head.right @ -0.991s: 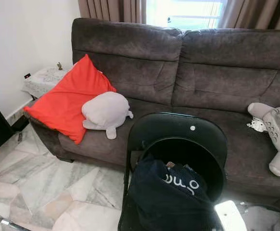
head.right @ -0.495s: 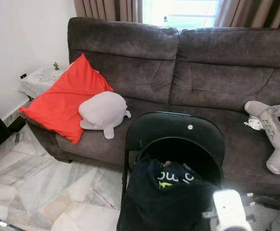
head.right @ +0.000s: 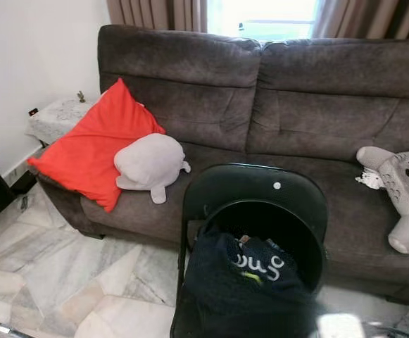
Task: Hang hanger
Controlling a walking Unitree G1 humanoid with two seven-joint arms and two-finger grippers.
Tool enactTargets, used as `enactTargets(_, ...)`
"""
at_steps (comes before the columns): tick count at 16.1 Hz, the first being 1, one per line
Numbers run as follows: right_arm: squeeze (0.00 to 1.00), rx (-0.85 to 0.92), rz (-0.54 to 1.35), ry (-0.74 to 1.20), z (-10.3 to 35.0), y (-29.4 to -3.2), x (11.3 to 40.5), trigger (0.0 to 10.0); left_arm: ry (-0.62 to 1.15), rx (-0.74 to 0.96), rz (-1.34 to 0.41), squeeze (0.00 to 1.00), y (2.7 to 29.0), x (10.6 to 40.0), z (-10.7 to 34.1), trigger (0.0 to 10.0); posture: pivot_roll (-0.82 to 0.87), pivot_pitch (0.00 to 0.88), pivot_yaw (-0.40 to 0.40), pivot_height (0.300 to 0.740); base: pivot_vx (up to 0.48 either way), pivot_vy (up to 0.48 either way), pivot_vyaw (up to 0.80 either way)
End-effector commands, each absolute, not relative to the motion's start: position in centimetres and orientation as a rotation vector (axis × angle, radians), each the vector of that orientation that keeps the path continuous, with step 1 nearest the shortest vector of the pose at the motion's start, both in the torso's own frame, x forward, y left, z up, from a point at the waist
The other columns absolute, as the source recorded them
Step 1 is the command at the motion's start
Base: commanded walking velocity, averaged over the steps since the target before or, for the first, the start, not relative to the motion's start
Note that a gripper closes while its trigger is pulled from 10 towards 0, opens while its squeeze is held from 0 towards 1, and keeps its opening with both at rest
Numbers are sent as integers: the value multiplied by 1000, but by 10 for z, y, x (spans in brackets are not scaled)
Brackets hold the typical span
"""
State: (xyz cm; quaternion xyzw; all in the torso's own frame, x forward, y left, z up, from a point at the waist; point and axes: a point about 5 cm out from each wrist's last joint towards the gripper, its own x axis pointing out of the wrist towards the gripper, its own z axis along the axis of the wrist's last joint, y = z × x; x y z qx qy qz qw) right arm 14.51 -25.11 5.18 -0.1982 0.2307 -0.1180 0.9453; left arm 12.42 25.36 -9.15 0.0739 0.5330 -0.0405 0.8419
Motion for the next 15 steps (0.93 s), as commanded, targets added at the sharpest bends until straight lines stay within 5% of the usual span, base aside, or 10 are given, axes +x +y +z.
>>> enactTargets(1, 0, -385, -268, 447, 55, -253, 147, 10000, 1137, 178, -96, 0, 257, 123, -91, 10000, -64, 0, 58, 740, 0, 0, 0)
enactTargets(3, 0, -359, -179, 330, 68, -234, 153, 10000, 1137, 178, -95, 0, 257, 123, -91, 10000, -64, 0, 57, 740, 0, 0, 0)
enactTargets(7, 0, -406, -83, 525, 39, -230, 132, 10000, 1138, 178, -101, 0, 256, 124, -91, 10000, -74, 0, 58, 740, 0, 0, 0)
enactTargets(8, 1000, -393, -157, 523, 40, -240, 133, 10000, 1138, 176, -101, 0, 256, 124, -91, 10000, -77, 0, 58, 740, 0, 0, 0)
enactTargets(10, 1000, -411, -187, 506, 43, -243, 134, 10000, 1138, 177, -104, 0, 255, 124, -91, 10000, -79, 0, 56, 740, 0, 0, 0)
enactTargets(11, 290, -420, -146, 539, 40, -241, 132, 10000, 1138, 177, -104, 0, 255, 124, -91, 10000, -78, 0, 56, 740, 0, 0, 0)
enactTargets(12, 0, -428, -92, 564, 37, -237, 129, 10000, 1137, 177, -104, 0, 255, 125, -91, 10000, -80, 0, 56, 740, 0, 0, 0)
enactTargets(15, 0, -567, 176, 651, 29, -219, 121, 10000, 1137, 175, -105, 0, 254, 125, -91, 10000, -82, 0, 54, 740, 0, 0, 0)
